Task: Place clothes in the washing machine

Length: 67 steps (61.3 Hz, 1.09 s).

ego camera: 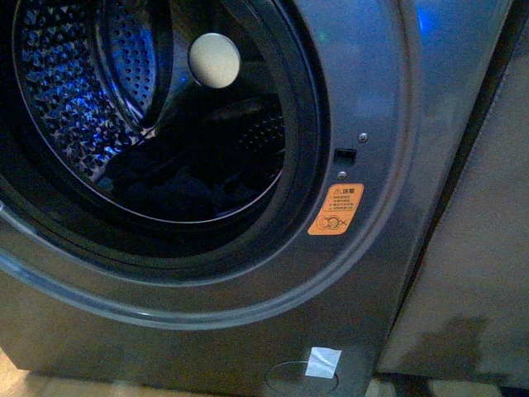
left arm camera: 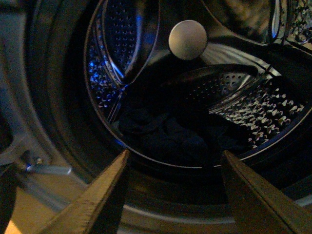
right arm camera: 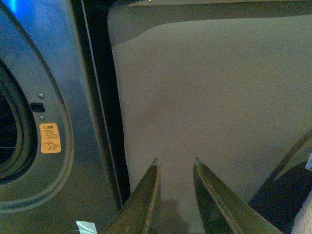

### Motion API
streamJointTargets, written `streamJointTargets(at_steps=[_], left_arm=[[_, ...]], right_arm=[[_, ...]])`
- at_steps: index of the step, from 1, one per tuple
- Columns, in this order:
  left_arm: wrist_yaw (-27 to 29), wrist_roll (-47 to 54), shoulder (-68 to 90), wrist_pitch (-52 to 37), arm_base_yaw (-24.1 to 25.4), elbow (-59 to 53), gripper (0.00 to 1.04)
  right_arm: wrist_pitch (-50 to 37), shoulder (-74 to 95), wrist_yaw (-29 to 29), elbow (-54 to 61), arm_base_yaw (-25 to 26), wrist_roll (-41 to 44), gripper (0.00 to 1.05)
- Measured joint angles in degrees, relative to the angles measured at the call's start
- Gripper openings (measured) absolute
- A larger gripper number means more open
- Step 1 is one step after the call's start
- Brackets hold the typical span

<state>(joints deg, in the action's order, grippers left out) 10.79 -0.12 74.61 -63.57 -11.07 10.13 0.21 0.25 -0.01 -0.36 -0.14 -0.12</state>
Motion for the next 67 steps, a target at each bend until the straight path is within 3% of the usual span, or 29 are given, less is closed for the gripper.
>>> streamJointTargets(at_steps=[14,25,35,67], left_arm=[[-3.4,0.0,-11.2,6.3,3.5,-4.8,0.03],[-5.5,-0.1,-19.8,12.5,5.4,-7.2,0.04],[-10.4,-0.1,-30.0,20.8,10.8,-8.9,0.04],[-10.8,-0.1,-50.2,39.2,10.9,-9.1,0.04]], right_arm=[[0.0,0.0,0.0,0.0,0.0,0.0,0.70],[0.0,0.0,0.0,0.0,0.0,0.0,0.99],[0.0,0.0,0.0,0.0,0.0,0.0,0.97],[0.0,0.0,0.0,0.0,0.0,0.0,0.97]])
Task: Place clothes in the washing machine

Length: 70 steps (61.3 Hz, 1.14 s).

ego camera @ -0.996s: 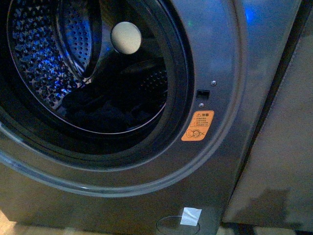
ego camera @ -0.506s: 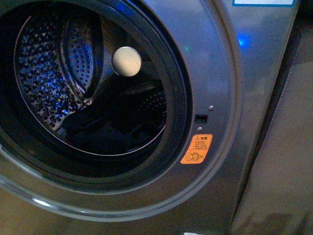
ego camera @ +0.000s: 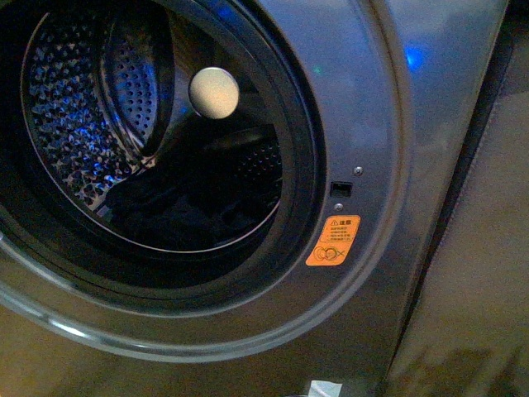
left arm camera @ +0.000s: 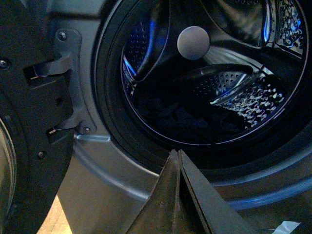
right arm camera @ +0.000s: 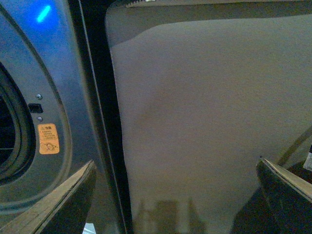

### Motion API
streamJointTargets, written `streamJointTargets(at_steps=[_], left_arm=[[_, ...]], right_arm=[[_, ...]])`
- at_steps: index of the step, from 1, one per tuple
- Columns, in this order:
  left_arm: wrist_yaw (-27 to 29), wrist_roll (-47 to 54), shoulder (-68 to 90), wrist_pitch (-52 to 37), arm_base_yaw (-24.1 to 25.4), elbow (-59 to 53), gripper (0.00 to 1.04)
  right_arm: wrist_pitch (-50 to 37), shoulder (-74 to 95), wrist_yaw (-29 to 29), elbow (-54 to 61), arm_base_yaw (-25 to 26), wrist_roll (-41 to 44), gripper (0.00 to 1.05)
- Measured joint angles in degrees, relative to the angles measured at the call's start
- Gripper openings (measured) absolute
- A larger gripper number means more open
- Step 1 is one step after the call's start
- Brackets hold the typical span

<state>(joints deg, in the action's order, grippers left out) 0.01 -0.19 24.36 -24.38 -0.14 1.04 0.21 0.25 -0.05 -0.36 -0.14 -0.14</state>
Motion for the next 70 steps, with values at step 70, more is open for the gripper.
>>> streamJointTargets(at_steps=[70], left_arm=[[0.0,0.0,-24.1,24.3,0.0,0.0,0.29]], right_arm=[[0.0,0.0,0.0,0.0,0.0,0.0,0.97]])
